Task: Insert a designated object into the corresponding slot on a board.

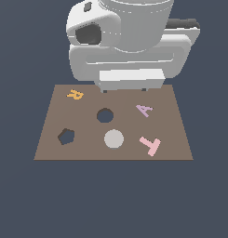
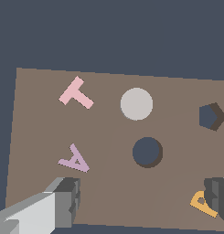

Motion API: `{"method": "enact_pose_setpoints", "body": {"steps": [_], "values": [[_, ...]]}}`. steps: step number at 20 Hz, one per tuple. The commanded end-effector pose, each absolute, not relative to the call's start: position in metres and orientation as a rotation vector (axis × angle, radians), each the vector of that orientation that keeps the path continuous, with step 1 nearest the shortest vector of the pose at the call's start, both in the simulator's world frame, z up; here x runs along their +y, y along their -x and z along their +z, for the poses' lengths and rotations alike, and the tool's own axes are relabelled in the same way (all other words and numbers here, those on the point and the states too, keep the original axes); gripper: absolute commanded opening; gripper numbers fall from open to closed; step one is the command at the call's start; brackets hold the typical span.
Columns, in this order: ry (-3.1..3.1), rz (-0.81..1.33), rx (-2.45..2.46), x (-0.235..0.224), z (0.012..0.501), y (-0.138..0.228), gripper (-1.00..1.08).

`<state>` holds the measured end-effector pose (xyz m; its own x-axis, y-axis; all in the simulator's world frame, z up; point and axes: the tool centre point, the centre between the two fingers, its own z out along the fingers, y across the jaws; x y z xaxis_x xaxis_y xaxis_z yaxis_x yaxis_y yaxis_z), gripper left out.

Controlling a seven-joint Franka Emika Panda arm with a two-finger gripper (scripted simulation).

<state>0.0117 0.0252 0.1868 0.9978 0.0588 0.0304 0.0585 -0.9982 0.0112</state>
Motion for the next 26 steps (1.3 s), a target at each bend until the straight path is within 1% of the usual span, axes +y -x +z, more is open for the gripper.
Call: {"method": "enact_pose_setpoints", "body": {"steps": [1,6,11,26], "values": [[-3.130,0.048,0.092,0.025,0.187,-0.012,1.00],[-3.129,0.046,0.112,0.024,0.181,-0.015,1.00],[-3.128,0.040,0.172,0.019,0.164,-0.023,1.00],[-3.102,0.010,0.490,0.003,0.075,-0.072,1.00]]}}
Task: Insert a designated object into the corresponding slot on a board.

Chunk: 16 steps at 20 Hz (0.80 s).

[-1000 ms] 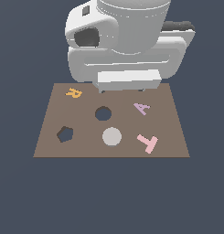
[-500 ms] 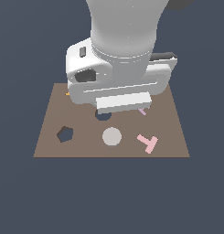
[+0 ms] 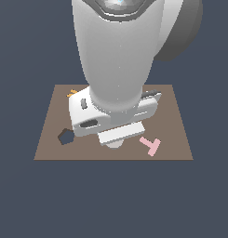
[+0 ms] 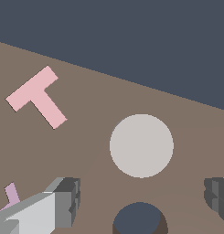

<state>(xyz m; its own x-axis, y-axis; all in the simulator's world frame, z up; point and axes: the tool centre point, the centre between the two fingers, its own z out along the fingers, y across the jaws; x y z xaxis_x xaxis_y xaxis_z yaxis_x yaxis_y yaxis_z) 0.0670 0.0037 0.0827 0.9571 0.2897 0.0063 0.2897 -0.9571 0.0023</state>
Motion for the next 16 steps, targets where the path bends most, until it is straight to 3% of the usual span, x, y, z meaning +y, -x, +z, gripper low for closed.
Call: {"method": "enact_pose_setpoints", "body": {"steps": [1,16], "values": [[-3.100,0.008,0.505,0.003,0.071,-0.074,1.00],[-3.089,0.000,0.576,0.001,0.048,-0.086,1.00]]}}
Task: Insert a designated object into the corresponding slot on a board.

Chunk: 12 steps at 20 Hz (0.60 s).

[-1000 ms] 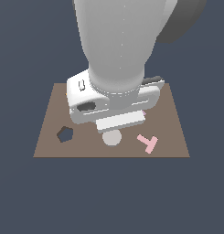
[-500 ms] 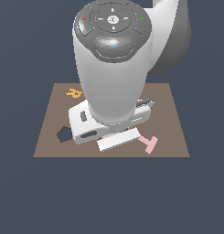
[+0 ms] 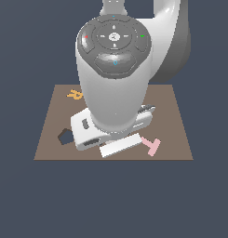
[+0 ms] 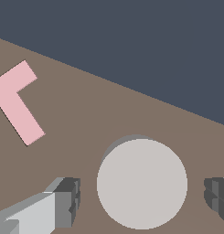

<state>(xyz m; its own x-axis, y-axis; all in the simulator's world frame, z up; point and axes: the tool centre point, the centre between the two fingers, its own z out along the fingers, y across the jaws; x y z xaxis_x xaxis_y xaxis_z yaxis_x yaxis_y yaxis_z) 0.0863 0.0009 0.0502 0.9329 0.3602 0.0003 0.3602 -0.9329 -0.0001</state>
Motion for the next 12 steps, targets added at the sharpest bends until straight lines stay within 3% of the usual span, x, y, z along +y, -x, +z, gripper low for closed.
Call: {"method": "enact_pose_setpoints", "body": {"steps": [1,8,9,12], "values": [[3.088,0.000,-0.577,0.001,0.046,-0.087,1.00],[3.087,0.000,-0.584,0.001,0.030,-0.088,1.00],[3.087,0.000,-0.584,0.001,0.030,-0.088,-1.00],[3.087,0.000,-0.584,0.001,0.030,-0.088,-1.00]]}}
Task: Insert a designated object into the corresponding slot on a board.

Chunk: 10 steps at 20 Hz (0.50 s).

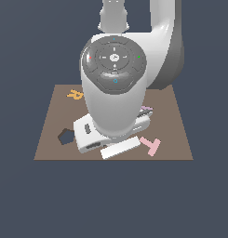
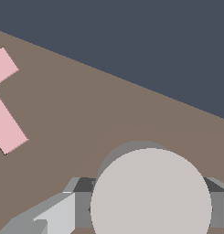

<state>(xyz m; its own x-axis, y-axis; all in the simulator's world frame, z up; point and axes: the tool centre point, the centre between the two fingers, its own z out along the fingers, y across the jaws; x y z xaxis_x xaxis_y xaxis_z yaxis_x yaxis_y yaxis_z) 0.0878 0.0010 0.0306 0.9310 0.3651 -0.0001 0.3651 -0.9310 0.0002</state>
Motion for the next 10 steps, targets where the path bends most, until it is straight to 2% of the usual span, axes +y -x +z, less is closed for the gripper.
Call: {"method": "enact_pose_setpoints", "body": {"steps": [1,10], "values": [[-3.087,0.000,0.584,0.0012,0.0299,-0.0878,-1.00],[-3.086,0.001,0.590,0.0018,0.0306,-0.0878,-1.00]]}}
